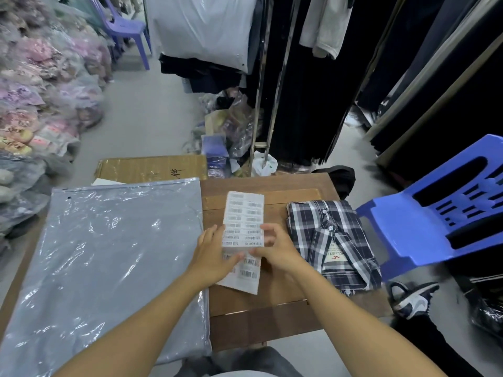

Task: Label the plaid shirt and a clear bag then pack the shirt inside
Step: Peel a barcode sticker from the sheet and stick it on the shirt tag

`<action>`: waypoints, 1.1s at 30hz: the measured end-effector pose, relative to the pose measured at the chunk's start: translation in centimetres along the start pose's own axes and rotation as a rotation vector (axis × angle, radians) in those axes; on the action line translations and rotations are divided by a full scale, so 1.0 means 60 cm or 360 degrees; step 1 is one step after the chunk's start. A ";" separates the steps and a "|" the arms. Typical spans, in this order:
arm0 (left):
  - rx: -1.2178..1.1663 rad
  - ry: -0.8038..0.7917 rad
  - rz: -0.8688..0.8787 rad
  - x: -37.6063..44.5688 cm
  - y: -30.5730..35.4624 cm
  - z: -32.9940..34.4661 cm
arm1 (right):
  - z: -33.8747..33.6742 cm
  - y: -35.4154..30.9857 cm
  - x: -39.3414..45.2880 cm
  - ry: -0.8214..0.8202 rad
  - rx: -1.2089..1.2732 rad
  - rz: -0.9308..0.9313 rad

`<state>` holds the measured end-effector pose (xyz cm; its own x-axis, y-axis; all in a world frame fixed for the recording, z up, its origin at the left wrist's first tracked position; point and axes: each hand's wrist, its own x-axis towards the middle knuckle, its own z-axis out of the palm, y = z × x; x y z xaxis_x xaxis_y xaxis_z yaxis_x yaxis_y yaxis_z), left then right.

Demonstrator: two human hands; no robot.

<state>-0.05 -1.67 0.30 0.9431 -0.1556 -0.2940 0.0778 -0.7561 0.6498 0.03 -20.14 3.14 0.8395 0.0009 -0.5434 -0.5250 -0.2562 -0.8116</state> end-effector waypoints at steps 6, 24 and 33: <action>-0.1225 0.0049 -0.0418 0.012 0.045 -0.038 | -0.026 -0.036 0.019 -0.0154 0.0526 0.0007; -0.1475 0.0091 -0.0089 0.054 0.091 -0.100 | -0.016 -0.079 0.018 0.0669 -0.0586 -0.0997; -0.1476 0.0034 -0.0042 0.059 0.114 -0.127 | -0.005 -0.086 0.027 0.0526 -0.0722 -0.1133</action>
<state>6.26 -2.54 9.02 0.9423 -0.1270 -0.3098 0.3183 0.0533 0.9465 4.14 -19.13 6.49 0.9786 0.0452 0.2006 0.1803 -0.6576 -0.7314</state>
